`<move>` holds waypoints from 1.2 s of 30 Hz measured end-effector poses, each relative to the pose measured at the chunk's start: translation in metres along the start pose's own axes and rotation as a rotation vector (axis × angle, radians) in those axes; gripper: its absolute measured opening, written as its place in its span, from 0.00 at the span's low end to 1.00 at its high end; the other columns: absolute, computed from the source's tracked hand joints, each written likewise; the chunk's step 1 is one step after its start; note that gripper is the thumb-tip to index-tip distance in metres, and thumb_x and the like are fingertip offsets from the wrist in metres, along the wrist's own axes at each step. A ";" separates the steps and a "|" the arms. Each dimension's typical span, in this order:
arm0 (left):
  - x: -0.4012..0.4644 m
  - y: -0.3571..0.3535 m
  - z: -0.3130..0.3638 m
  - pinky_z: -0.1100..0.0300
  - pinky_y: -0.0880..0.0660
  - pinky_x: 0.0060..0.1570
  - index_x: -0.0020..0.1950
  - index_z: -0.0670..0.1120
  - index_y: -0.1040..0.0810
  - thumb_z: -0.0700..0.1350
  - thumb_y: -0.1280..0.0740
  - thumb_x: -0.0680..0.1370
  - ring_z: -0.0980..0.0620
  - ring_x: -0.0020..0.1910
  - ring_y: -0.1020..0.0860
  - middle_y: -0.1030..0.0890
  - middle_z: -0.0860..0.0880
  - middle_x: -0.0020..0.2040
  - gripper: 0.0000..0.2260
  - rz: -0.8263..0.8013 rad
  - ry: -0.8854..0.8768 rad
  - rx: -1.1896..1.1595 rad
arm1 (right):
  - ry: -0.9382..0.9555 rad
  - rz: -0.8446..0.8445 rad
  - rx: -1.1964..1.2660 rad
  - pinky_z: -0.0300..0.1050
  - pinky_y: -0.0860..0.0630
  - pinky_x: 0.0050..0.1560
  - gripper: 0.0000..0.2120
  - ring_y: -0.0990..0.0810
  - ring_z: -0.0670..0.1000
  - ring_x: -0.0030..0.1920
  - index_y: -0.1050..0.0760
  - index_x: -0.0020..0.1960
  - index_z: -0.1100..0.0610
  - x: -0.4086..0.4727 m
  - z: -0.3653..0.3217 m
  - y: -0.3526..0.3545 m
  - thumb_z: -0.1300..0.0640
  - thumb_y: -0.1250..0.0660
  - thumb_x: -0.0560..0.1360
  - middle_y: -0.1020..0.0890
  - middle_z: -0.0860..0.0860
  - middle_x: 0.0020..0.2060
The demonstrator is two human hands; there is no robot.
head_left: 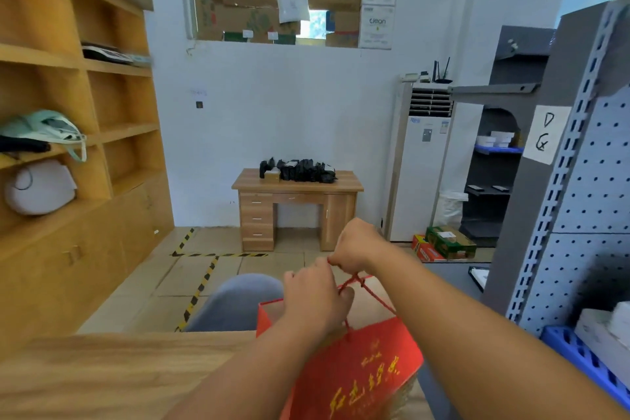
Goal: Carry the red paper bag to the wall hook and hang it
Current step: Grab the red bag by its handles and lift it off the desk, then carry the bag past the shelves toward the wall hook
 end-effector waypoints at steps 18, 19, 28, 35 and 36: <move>-0.106 0.159 -0.123 0.52 0.33 0.36 0.40 0.47 0.27 0.51 0.43 0.80 0.43 0.38 0.25 0.19 0.45 0.43 0.12 0.061 0.252 0.642 | 1.001 -0.338 0.083 0.45 0.33 0.33 0.10 0.30 0.47 0.30 0.26 0.37 0.57 -0.075 -0.124 -0.069 0.52 0.33 0.72 0.27 0.49 0.30; -0.125 0.165 -0.131 0.52 0.34 0.36 0.41 0.48 0.26 0.52 0.43 0.80 0.42 0.39 0.24 0.19 0.45 0.43 0.13 0.056 0.299 0.669 | 1.102 -0.283 0.043 0.48 0.30 0.33 0.08 0.30 0.48 0.30 0.25 0.38 0.58 -0.082 -0.137 -0.087 0.55 0.34 0.74 0.27 0.50 0.30; -0.299 0.216 -0.207 0.51 0.30 0.44 0.50 0.50 0.22 0.57 0.41 0.80 0.45 0.50 0.22 0.19 0.48 0.52 0.13 -0.001 0.647 0.686 | 1.354 -0.377 0.145 0.58 0.26 0.39 0.08 0.24 0.53 0.39 0.24 0.40 0.54 -0.202 -0.244 -0.187 0.52 0.36 0.77 0.22 0.51 0.41; -0.448 0.269 -0.254 0.52 0.25 0.45 0.47 0.53 0.24 0.58 0.39 0.77 0.48 0.47 0.23 0.20 0.50 0.50 0.11 0.040 0.852 0.636 | 1.604 -0.391 -0.028 0.42 0.34 0.29 0.09 0.26 0.45 0.31 0.27 0.38 0.49 -0.324 -0.321 -0.233 0.47 0.36 0.74 0.23 0.45 0.30; -0.468 0.275 -0.258 0.51 0.25 0.46 0.46 0.53 0.25 0.58 0.39 0.76 0.48 0.48 0.23 0.21 0.51 0.50 0.10 0.035 0.882 0.630 | 1.683 -0.303 -0.097 0.45 0.32 0.31 0.08 0.24 0.47 0.34 0.28 0.38 0.48 -0.342 -0.332 -0.240 0.46 0.37 0.73 0.22 0.45 0.33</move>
Point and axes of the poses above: each hand's wrist, its own x-axis towards the middle knuckle, its own y-axis out of the back of the hand, z = x × y, the point moved 2 cm from there along x, towards the middle knuckle
